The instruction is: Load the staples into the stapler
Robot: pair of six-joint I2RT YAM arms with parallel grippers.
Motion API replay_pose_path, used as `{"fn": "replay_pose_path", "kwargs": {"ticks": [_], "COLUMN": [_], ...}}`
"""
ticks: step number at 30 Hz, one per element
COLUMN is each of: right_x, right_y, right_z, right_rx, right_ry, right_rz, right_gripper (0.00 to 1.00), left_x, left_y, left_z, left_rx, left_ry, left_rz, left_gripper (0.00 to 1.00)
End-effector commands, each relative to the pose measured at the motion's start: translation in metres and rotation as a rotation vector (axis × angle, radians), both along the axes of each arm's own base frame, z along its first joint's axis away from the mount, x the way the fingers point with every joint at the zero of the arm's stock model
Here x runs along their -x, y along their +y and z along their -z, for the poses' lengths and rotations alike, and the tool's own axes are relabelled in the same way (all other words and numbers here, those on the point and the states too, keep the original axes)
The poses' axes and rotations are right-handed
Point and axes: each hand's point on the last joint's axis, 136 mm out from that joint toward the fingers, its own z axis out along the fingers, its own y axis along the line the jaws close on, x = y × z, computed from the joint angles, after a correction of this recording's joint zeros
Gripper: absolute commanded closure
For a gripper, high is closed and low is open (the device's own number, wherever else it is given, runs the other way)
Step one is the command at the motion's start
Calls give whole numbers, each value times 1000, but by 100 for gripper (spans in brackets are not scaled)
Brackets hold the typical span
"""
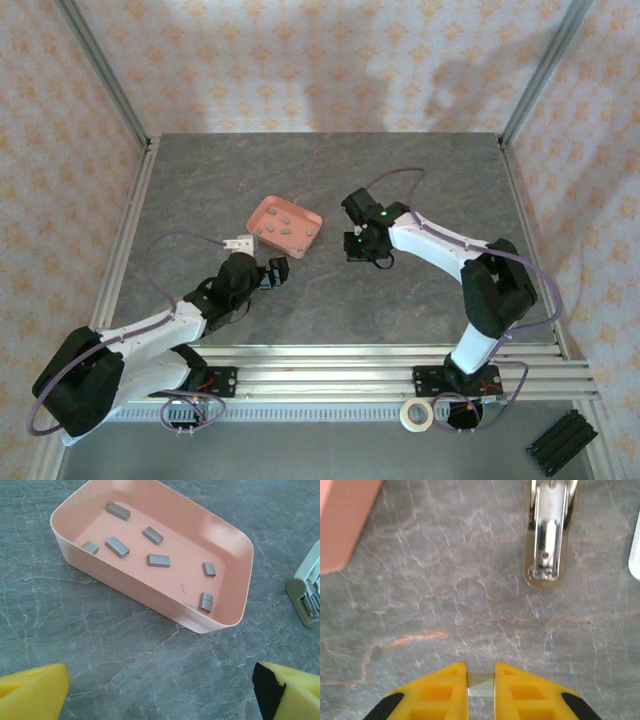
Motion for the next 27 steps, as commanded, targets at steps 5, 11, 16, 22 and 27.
{"fn": "replay_pose_path", "kwargs": {"ticks": [5,11,16,22,27], "right_x": [-37,-49,-59,-69,-71], "right_y": [5,2,-5,-11,-21], "right_z": [-15,-7,5,14,19], "right_rx": [-60,-37,13,79,133], "right_ry": [-116,-111,-107,-104,-105], "right_rz": [69,70,77,39,23], "right_gripper": [83,83,83,83,83], "left_x": [-13,-18,-21,-23,-24], "left_y": [-14,-19,-19,-18,-15], "left_z": [-28,-30,-36,-35,-36], "left_rx": [92,87,63,15,2], "left_ry": [-161,-185,-205,-193,-200], "left_rz": [40,61,62,68,54], "left_gripper": [5,5,5,5,5]}}
